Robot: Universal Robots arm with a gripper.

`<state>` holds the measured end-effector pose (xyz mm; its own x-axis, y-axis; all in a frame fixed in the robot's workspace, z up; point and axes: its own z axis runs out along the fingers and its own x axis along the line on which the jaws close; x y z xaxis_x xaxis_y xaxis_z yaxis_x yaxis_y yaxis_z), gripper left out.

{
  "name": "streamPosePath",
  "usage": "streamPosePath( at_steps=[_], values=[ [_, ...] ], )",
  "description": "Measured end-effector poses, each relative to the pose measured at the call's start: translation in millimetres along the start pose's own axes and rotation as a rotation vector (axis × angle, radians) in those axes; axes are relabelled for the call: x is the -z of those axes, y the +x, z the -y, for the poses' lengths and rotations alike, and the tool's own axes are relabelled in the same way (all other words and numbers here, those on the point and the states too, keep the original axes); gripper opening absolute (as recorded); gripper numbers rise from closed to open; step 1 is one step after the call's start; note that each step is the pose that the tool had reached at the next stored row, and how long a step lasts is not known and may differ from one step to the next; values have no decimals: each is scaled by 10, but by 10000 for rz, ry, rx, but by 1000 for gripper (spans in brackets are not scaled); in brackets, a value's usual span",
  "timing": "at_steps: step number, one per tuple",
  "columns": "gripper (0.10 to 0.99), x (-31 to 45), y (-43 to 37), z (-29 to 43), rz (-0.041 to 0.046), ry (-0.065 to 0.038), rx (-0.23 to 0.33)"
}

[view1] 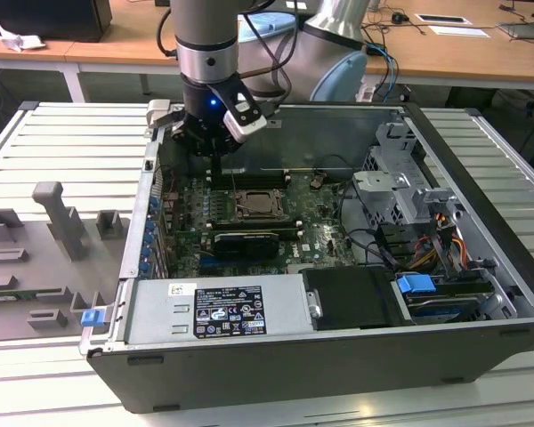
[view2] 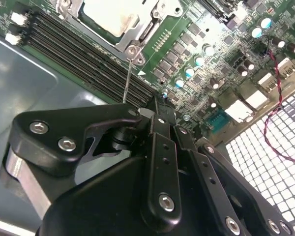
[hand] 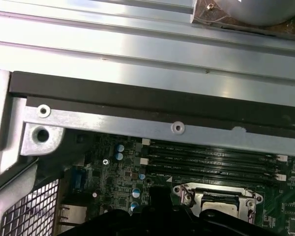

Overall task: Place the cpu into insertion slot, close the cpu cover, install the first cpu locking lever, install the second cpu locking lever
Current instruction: 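Install the first cpu locking lever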

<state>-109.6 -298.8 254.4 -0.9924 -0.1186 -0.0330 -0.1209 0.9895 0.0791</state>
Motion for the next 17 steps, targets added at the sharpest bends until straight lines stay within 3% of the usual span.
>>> streamPosePath(
  at_steps=[8,17],
  values=[
    [106,-3,-117,14,0,1,0],
    [106,-4,-152,19,1,-1,0]
  ],
)
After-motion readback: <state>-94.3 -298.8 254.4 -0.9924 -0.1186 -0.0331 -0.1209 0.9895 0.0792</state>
